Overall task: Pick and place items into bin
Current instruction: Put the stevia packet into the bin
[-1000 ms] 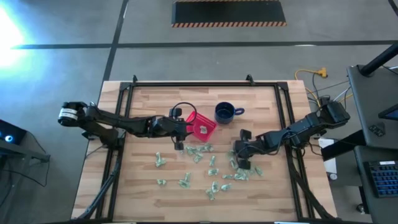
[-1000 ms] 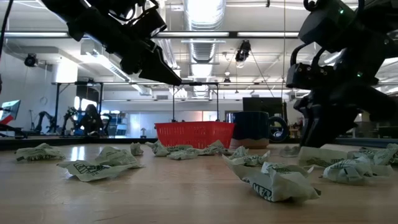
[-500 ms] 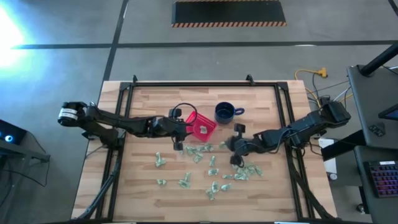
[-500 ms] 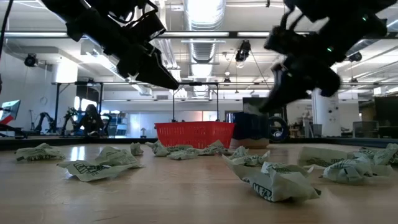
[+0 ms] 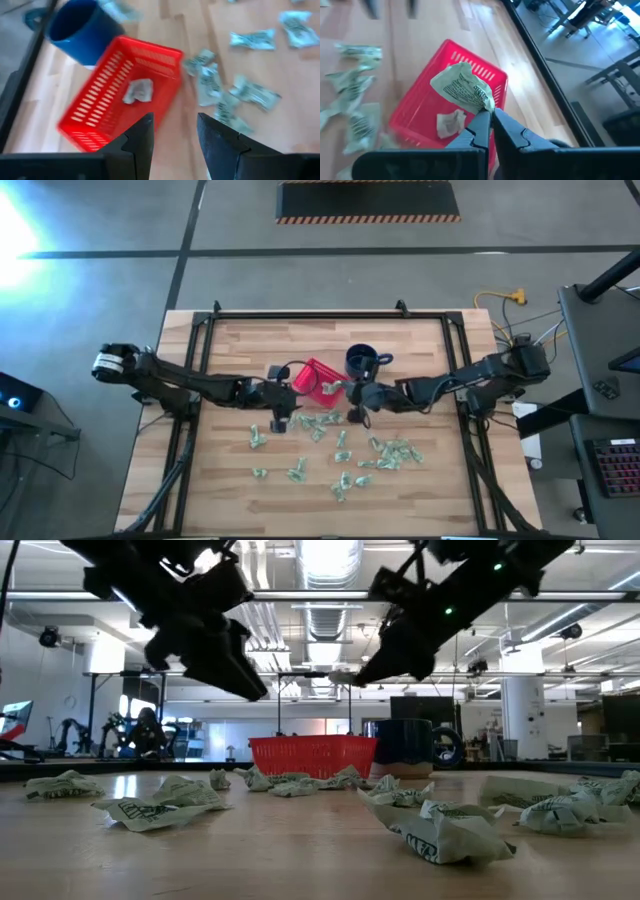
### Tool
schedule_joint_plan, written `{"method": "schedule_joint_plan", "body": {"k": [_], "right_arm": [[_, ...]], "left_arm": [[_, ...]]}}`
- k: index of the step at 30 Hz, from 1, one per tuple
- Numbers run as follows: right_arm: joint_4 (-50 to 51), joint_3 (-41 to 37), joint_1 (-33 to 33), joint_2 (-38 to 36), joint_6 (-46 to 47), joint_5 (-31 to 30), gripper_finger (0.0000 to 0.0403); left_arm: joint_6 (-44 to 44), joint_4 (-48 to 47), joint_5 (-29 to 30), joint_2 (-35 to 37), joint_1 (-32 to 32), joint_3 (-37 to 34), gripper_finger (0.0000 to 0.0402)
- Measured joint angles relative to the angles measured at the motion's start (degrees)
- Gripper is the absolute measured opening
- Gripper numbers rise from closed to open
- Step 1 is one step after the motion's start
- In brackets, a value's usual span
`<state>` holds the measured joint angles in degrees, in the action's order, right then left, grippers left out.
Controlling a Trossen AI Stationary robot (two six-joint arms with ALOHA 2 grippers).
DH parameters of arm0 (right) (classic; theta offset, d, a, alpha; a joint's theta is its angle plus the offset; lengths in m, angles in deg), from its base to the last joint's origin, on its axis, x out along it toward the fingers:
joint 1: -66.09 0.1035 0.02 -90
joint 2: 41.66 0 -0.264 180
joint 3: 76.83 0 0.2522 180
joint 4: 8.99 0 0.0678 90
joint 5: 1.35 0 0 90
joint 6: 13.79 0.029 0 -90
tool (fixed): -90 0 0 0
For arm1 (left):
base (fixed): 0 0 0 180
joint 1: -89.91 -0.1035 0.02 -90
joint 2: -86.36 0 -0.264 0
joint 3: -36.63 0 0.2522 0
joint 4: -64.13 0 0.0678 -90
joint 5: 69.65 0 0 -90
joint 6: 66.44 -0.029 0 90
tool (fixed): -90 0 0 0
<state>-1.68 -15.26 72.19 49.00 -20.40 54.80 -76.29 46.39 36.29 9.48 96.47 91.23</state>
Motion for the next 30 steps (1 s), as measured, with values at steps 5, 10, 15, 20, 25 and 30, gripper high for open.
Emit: {"method": "schedule_joint_plan", "body": {"k": [5, 10, 15, 20, 25, 30], "right_arm": [[-0.13, 4.46, -2.95, 6.76, -3.03, 2.71, 0.0009], [0.26, 9.25, -4.75, 12.69, -4.40, 2.54, 0.0010], [2.92, 13.31, -5.21, 15.90, -7.08, 2.59, 0.0041], [7.53, 16.41, -5.43, 16.06, -6.71, 2.58, 0.0092], [12.62, 17.69, -4.68, 14.12, -6.52, 2.79, 0.0118], [15.61, 16.00, -2.44, 11.40, -6.35, 5.09, 0.0122]], "left_arm": [[0.73, -3.45, -0.78, 1.33, 3.02, 0.11, 0.0133], [3.52, -6.62, -1.13, 3.81, 5.77, 0.11, 0.0133], [7.80, -10.77, -1.29, 5.20, 7.54, 0.02, 0.0133], [9.47, -12.07, -1.40, 5.18, 8.44, -0.04, 0.0133], [9.59, -11.55, -1.41, 2.33, 8.55, -0.28, 0.0133], [9.53, -9.57, -1.44, -3.68, 8.55, -0.35, 0.0133]]}}
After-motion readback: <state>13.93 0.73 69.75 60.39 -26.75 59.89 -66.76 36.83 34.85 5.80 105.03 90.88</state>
